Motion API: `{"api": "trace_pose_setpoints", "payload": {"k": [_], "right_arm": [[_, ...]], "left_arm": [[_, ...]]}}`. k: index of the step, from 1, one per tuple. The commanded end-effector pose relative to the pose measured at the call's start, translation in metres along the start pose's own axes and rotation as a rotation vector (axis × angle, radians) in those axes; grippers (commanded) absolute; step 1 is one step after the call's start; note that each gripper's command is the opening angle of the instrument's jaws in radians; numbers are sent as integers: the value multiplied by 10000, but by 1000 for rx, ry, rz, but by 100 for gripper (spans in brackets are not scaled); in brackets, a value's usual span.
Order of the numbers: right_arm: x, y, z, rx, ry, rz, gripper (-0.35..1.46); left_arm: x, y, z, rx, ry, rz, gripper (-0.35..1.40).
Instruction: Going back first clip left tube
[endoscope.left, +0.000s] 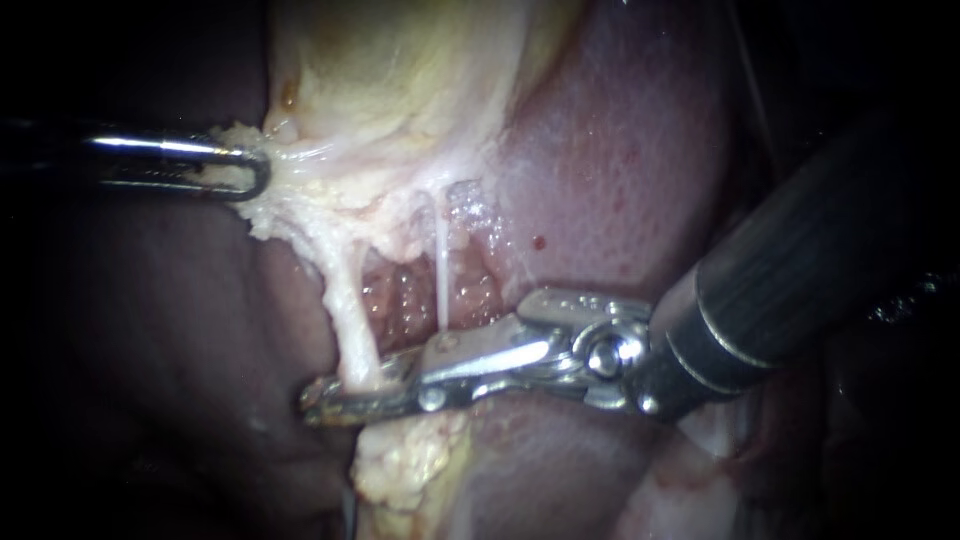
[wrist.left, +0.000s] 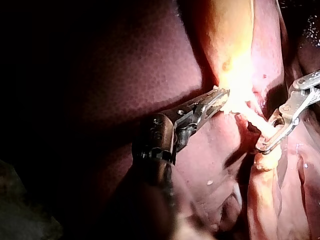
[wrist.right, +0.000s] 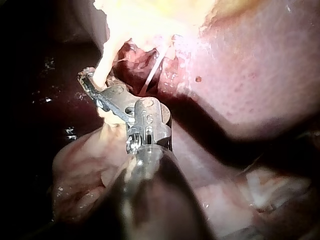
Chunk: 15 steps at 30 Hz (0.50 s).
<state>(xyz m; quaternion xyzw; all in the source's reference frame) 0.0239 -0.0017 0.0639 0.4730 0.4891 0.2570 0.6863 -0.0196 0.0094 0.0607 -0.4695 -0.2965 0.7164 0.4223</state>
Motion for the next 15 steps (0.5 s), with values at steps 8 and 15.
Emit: {"api": "trace_pose_setpoints", "payload": {"k": [8,15], "right_arm": [[-4,2,4,69,18,2,28],[-13,6,18,78,45,-16,49]], "left_arm": [[0,2,0,3,1,0,-35],[0,2,0,3,1,0,-35]]}}
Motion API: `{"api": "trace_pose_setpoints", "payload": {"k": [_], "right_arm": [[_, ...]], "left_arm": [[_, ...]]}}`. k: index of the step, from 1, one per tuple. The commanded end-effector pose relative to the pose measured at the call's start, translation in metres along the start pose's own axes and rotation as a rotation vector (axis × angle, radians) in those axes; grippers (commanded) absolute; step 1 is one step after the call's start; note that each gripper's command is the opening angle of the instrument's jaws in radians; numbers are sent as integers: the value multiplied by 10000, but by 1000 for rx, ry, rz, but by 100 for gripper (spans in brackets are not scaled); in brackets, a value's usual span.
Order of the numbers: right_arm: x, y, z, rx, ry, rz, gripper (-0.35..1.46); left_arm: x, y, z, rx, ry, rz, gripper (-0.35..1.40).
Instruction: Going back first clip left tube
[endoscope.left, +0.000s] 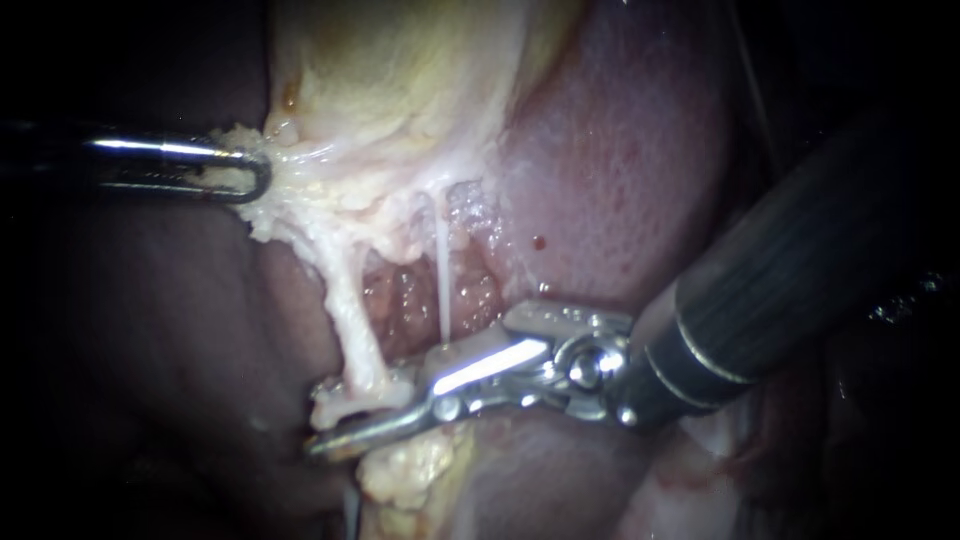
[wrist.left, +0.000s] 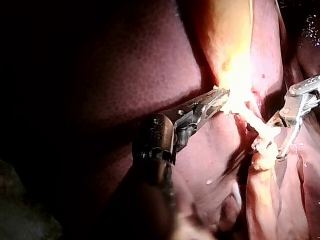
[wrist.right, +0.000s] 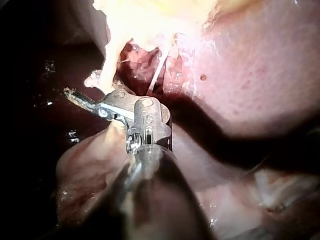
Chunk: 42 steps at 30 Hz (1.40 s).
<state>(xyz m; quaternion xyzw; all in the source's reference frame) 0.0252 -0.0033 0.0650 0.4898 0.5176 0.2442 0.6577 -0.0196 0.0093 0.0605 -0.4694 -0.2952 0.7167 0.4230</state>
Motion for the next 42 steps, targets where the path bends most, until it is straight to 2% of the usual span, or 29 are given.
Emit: {"api": "trace_pose_setpoints", "payload": {"k": [1,5,11,16,19,27,37,40,42], "right_arm": [[-3,2,0,0,-3,-4,49],[-9,15,3,-25,12,-9,48],[-3,37,-6,-113,67,-116,49],[-1,47,-14,-155,86,-190,49],[0,45,-17,-177,79,-221,50],[2,29,-43,-204,-1,-355,50],[1,26,-55,-213,0,-393,50],[1,18,-69,-217,0,-427,50],[2,11,-84,-242,5,-476,50]], "left_arm": [[0,0,0,1,0,0,-35],[0,1,0,1,1,-1,-35],[0,1,0,1,1,-1,-35],[0,1,0,1,1,-1,-35],[0,1,0,1,1,-1,-35],[0,2,-1,1,1,-1,-35],[-1,2,-1,1,1,-1,-35],[-1,2,-1,1,1,-1,-35],[-1,2,-2,1,1,0,-35]]}}
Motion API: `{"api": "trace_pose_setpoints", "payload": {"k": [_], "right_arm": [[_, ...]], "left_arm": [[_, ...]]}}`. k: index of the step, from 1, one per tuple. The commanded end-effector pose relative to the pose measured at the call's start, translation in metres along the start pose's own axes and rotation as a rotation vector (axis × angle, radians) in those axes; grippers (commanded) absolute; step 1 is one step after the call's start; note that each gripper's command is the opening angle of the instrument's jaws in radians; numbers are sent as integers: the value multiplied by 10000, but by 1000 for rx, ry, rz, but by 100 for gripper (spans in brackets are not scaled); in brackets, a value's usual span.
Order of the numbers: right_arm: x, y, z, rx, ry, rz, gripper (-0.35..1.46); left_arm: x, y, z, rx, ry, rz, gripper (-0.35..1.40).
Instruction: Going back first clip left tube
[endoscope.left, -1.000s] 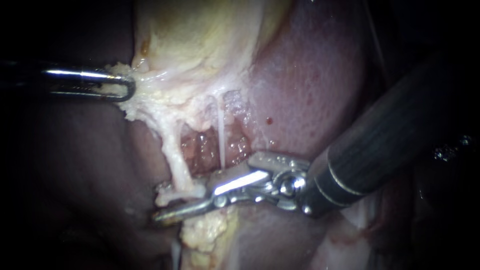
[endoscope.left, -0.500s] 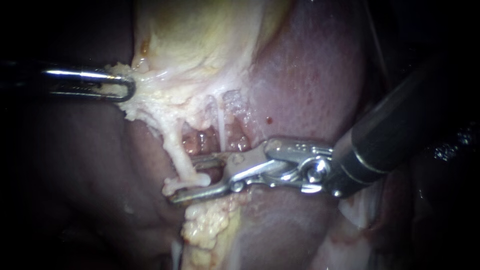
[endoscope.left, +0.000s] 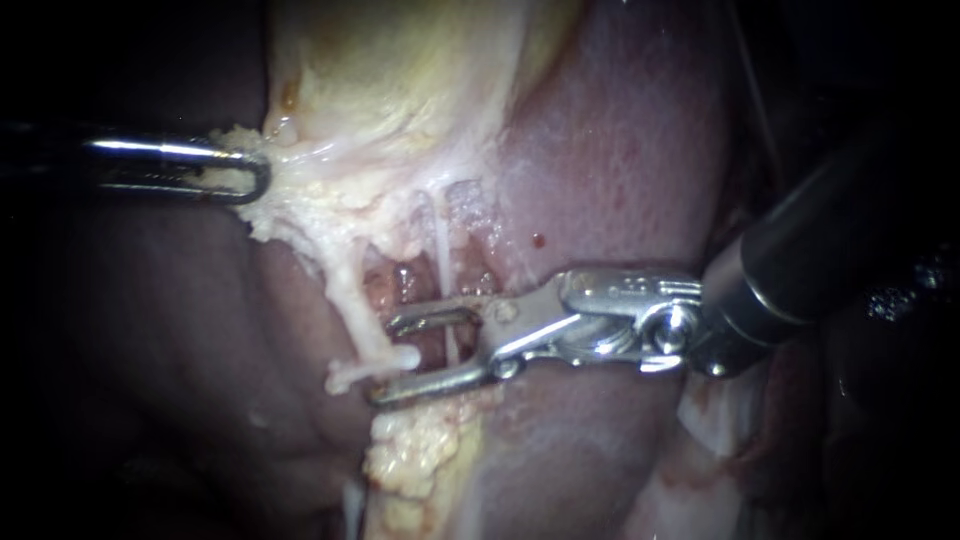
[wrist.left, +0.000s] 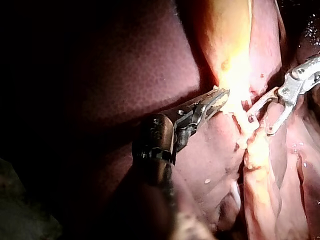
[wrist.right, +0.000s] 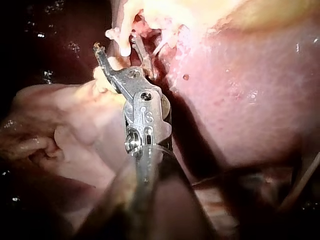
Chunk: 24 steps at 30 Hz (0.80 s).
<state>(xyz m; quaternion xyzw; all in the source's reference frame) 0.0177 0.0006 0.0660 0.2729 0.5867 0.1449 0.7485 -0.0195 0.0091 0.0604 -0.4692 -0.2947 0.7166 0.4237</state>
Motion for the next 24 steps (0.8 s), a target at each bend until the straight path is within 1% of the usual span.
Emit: {"api": "trace_pose_setpoints", "payload": {"k": [1,3,7,8,13,16,20,24], "right_arm": [[2,0,-8,-12,2,-23,50],[6,-3,-27,-41,4,-56,50],[11,-6,-59,-91,7,-69,50],[11,-7,-65,-95,6,-76,50],[7,-14,-96,-97,5,-89,50],[4,-18,-108,-90,4,-102,50],[1,-20,-117,-85,3,-121,50],[0,-21,-123,-82,3,-122,50]], "left_arm": [[0,0,0,0,0,1,-35],[0,0,0,0,0,1,-35],[-1,0,1,1,0,1,-35],[-1,0,1,1,0,1,-35],[-1,0,1,1,0,1,-35],[-1,0,1,1,0,1,-35],[-1,0,2,1,0,1,-35],[-2,-1,4,0,0,2,-35]]}}
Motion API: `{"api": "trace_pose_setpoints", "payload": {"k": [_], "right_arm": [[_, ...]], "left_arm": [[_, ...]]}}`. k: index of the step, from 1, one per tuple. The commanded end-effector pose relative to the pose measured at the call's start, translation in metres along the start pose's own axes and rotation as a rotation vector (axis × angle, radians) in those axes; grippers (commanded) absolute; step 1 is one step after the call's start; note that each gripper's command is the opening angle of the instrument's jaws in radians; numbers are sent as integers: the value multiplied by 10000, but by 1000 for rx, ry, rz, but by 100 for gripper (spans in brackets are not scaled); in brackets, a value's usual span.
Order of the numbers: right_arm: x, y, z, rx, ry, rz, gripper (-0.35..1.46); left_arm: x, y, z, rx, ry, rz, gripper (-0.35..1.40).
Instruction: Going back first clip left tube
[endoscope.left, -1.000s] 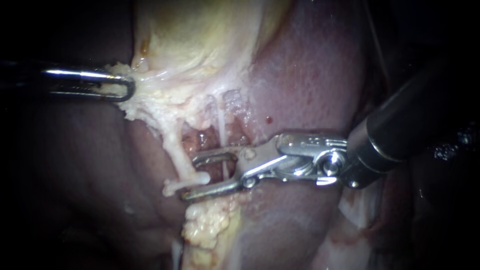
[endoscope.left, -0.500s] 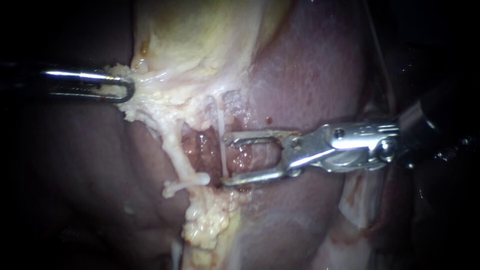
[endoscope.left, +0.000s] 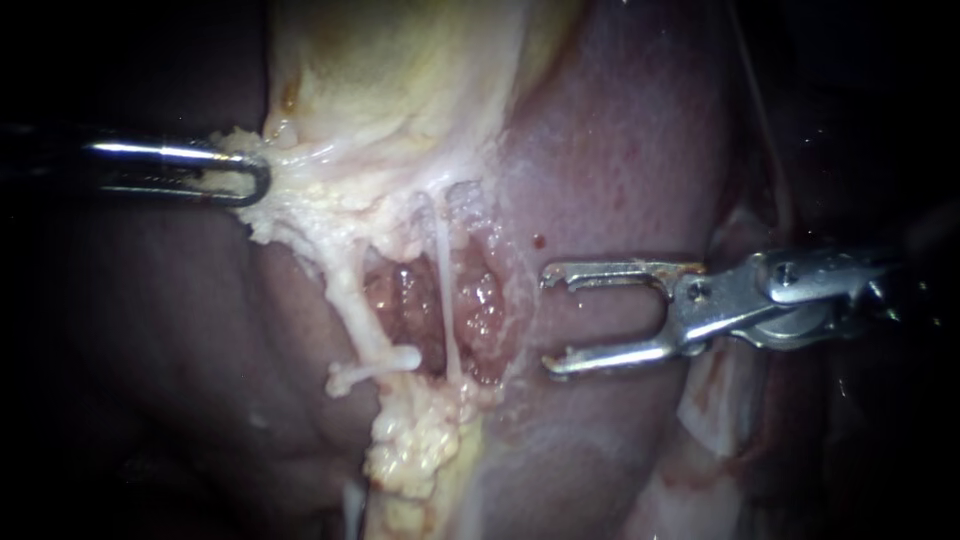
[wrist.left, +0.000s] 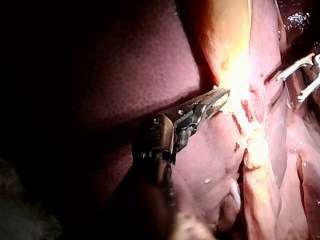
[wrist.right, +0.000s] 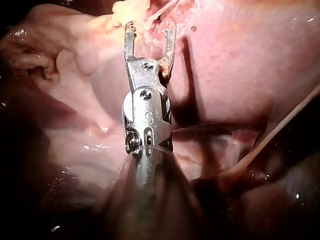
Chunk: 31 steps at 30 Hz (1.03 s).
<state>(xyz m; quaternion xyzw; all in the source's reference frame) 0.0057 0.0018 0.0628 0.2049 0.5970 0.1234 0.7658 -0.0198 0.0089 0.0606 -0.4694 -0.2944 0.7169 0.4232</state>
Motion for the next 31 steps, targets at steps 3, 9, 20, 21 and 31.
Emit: {"api": "trace_pose_setpoints", "payload": {"k": [3,9,20,21,31], "right_arm": [[0,0,-1,1,0,-5,50],[0,0,-5,3,0,-4,50],[0,-1,-9,5,0,-5,50],[0,-1,-10,6,0,-5,50],[2,-3,-9,12,1,-4,50]], "left_arm": [[-3,-1,6,0,0,2,-35],[-11,-9,33,-5,0,9,-35],[-32,-21,82,-11,-31,31,-35],[-33,-21,84,-13,-31,32,-35],[-36,-21,89,-14,-42,29,-35]]}}
